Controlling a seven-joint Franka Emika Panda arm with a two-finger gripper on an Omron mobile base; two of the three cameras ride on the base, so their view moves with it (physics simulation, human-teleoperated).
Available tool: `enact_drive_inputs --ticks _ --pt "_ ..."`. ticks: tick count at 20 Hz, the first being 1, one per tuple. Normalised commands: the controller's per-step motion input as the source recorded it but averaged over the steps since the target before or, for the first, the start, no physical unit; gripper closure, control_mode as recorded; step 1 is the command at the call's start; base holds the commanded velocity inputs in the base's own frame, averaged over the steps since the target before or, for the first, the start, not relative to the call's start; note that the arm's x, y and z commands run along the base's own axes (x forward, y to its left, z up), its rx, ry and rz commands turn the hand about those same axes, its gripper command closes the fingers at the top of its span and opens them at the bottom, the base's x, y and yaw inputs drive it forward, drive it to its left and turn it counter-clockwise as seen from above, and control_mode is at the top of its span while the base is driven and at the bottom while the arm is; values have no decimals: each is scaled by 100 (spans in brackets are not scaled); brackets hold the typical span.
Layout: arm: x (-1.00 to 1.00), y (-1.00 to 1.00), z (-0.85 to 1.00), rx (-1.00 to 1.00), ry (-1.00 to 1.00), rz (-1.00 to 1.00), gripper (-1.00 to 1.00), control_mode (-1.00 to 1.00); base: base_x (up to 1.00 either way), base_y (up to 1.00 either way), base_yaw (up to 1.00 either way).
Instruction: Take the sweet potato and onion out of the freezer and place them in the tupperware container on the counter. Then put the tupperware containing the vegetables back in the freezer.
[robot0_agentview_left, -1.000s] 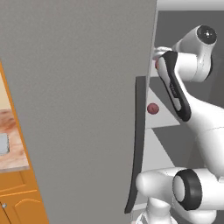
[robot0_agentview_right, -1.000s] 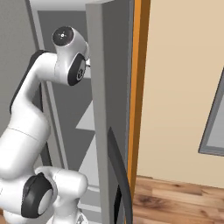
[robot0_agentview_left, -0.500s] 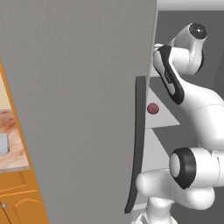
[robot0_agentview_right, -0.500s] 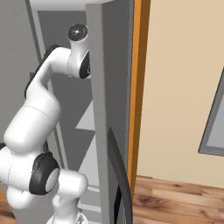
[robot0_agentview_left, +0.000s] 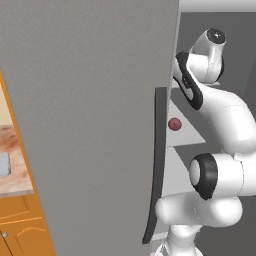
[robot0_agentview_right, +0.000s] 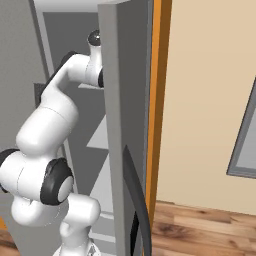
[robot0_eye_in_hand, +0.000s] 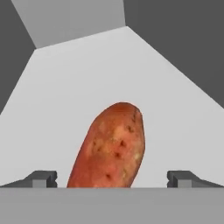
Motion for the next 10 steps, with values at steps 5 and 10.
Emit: enact_drive_inputs --ticks 5,10 --pt "37 -5 -16 2 6 0 -100 -100 0 0 0" --pt "17 0 -21 1 4 0 -100 -100 0 0 0"
